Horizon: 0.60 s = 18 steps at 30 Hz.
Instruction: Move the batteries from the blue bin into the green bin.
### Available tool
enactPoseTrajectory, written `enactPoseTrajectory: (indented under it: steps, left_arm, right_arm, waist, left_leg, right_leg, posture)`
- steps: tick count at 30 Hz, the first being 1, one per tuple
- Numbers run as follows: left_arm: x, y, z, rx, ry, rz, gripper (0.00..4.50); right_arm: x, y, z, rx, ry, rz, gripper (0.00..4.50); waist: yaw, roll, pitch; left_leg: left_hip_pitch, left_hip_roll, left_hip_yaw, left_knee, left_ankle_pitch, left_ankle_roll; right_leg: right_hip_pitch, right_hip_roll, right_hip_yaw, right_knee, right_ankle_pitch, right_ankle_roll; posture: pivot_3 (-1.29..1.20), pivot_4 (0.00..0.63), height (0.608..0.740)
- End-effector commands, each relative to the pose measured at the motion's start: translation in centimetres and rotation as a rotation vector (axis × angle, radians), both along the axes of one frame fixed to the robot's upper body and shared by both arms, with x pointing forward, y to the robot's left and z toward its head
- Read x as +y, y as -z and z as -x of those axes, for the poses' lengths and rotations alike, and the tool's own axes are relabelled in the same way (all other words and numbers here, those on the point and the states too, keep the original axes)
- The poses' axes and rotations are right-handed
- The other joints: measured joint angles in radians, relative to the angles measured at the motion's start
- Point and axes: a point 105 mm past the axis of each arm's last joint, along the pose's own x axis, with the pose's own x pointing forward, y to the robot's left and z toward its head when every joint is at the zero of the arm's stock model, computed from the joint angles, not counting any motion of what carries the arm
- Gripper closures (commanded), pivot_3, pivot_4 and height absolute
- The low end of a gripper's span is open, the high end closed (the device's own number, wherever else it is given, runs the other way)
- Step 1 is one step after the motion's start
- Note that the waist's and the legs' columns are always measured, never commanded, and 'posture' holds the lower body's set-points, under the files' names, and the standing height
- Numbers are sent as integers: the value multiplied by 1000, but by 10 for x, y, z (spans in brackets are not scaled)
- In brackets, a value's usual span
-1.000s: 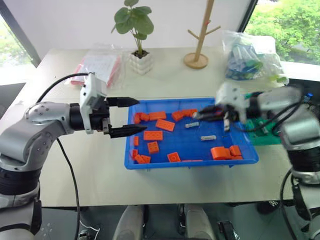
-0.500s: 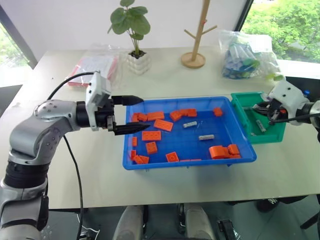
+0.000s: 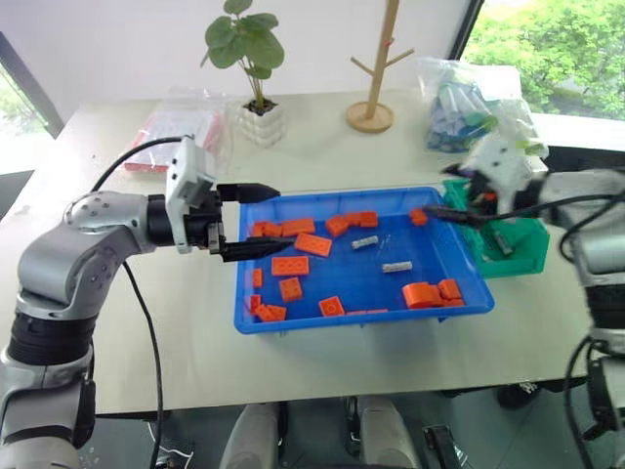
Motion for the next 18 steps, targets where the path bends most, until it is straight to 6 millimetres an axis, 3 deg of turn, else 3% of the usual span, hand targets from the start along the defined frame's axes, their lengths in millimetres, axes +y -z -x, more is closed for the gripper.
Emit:
enactPoseTrajectory:
  steps: [1, 6, 18]
  left_arm:
    - [1, -10, 3, -51, 0, -1, 0]
    - [2, -10, 5, -55, -9, -5, 0]
    - [5, -11, 9, -63, -41, -1, 0]
  right_arm:
    - [29, 3, 9, 21, -140, 21, 453]
    - [50, 28, -2, 86, -182, 32, 453]
    - [44, 70, -23, 189, -131, 69, 453]
  waist:
    - [5, 0, 0]
    - [-2, 0, 0]
    - [-4, 0, 0]
  left_leg:
    - [0, 0, 0, 0, 0, 0]
    - [0, -1, 0, 1, 0, 0]
    - [0, -1, 0, 1, 0, 0]
  right_leg:
    - [0, 0, 0, 0, 0, 0]
    - [1, -1, 0, 0, 0, 0]
    - [0, 0, 0, 1, 0, 0]
  posture:
    - [0, 150, 692]
    - [0, 150, 692]
    - [0, 150, 692]
